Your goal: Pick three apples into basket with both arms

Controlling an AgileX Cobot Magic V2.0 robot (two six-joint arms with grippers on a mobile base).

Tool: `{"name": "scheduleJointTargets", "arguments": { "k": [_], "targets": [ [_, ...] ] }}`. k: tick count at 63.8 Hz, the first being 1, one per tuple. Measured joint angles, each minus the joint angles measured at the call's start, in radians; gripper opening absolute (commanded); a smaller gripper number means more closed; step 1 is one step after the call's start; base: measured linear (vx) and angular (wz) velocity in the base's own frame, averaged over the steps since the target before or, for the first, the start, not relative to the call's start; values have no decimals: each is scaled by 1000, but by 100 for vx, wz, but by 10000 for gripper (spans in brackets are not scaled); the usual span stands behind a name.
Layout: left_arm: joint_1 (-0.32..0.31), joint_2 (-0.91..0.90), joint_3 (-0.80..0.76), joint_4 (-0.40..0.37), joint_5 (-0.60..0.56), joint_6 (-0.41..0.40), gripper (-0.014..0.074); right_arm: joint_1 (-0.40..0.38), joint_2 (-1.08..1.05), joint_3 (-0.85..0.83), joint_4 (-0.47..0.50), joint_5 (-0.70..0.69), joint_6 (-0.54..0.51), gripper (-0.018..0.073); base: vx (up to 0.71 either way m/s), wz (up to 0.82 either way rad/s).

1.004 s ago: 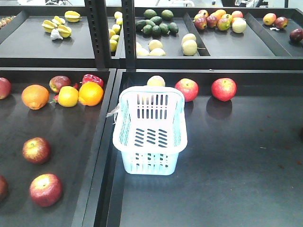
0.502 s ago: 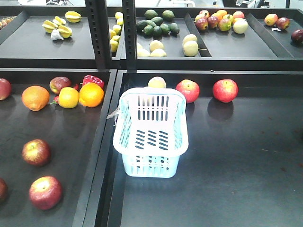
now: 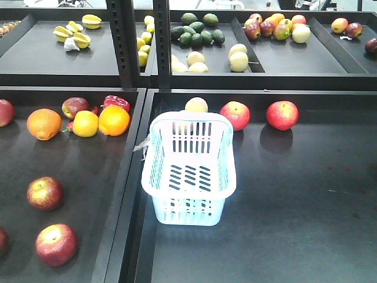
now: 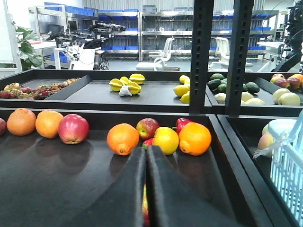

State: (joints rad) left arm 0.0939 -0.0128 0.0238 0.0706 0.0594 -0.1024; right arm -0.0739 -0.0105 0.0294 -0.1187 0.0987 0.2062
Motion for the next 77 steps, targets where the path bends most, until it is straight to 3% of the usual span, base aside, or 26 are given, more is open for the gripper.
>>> {"name": "scheduleJointTargets", "arguments": {
  "k": [77],
  "targets": [
    [0,0,0,-7,0,-8,-6,0,0,0,0,0,0,-4,0,0]
  ]
}}
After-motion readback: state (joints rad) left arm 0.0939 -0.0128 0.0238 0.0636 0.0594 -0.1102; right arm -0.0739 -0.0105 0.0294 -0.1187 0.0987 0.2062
